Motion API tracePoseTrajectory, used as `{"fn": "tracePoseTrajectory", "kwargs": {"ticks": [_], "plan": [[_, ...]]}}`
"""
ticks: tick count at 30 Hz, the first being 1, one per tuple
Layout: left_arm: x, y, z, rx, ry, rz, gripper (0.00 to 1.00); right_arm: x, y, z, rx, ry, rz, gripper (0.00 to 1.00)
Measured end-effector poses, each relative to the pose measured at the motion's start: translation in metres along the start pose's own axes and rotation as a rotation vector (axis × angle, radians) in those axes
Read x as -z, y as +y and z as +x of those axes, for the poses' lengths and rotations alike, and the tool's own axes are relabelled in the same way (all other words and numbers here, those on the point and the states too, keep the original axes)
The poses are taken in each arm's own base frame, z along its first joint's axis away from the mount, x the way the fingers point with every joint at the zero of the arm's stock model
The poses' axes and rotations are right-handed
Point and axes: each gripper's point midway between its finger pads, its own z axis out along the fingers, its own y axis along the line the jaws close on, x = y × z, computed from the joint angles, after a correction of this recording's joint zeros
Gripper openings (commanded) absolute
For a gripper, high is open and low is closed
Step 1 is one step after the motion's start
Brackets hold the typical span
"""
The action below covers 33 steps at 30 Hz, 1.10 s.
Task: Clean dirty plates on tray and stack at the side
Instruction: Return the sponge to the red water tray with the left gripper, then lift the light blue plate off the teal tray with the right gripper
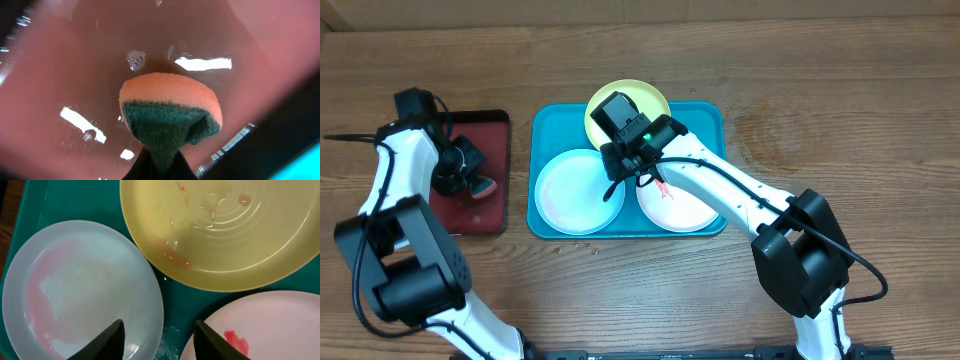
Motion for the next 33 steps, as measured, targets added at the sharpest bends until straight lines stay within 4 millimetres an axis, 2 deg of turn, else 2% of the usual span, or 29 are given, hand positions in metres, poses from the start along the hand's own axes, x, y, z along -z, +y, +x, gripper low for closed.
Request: {"fn": "tracePoseTrajectory", "kwargs": {"ticks": [2, 3, 4, 7, 8, 11, 14, 17, 18, 19, 22, 27, 30, 33], "plan": [[-0.011, 0.003, 0.002, 0.000, 0.018, -0.021, 0.08, 0.000, 0.001, -0.001, -0.001, -0.005, -0.003, 0.47], [-0.014, 0.005, 0.002, 0.000, 0.019, -0.033, 0.16, 0.000, 0.001, -0.002, -0.001, -0.006, -0.003, 0.48], [-0.017, 0.008, 0.002, -0.001, 0.021, -0.047, 0.28, 0.000, 0.001, -0.002, -0.001, -0.010, -0.007, 0.50], [-0.018, 0.012, 0.001, -0.011, 0.012, -0.071, 0.85, 0.000, 0.003, -0.006, 0.001, -0.023, -0.012, 0.57], [-0.018, 0.013, 0.000, -0.013, 0.008, -0.074, 0.96, 0.000, 0.003, -0.006, 0.000, -0.024, -0.013, 0.61], [-0.014, 0.015, 0.005, -0.012, 0.034, -0.090, 0.98, 0.000, 0.004, -0.007, 0.002, -0.029, -0.015, 0.63], [0.003, 0.015, 0.002, -0.014, 0.054, -0.105, 1.00, 0.000, 0.004, -0.008, 0.006, -0.033, -0.017, 0.63], [0.029, 0.010, -0.008, -0.016, 0.054, -0.107, 1.00, -0.002, 0.007, -0.015, 0.016, -0.059, -0.029, 0.63], [0.049, 0.006, -0.017, -0.017, 0.041, -0.100, 1.00, -0.004, 0.008, -0.017, 0.019, -0.067, -0.032, 0.63], [0.059, 0.003, -0.021, -0.017, 0.036, -0.093, 1.00, -0.007, 0.009, -0.017, 0.021, -0.070, -0.033, 0.63], [0.084, -0.004, -0.025, -0.016, 0.034, -0.063, 1.00, -0.024, 0.007, -0.013, 0.024, -0.052, -0.025, 0.62], [0.087, -0.007, -0.024, -0.015, 0.042, -0.049, 1.00, -0.057, 0.002, 0.004, 0.025, 0.009, -0.003, 0.59], [0.087, -0.008, -0.023, -0.015, 0.044, -0.044, 1.00, -0.070, -0.001, 0.012, 0.027, 0.039, 0.007, 0.47], [0.087, -0.008, -0.023, -0.015, 0.045, -0.044, 1.00, -0.073, -0.003, 0.016, 0.021, 0.052, 0.017, 0.33]]}}
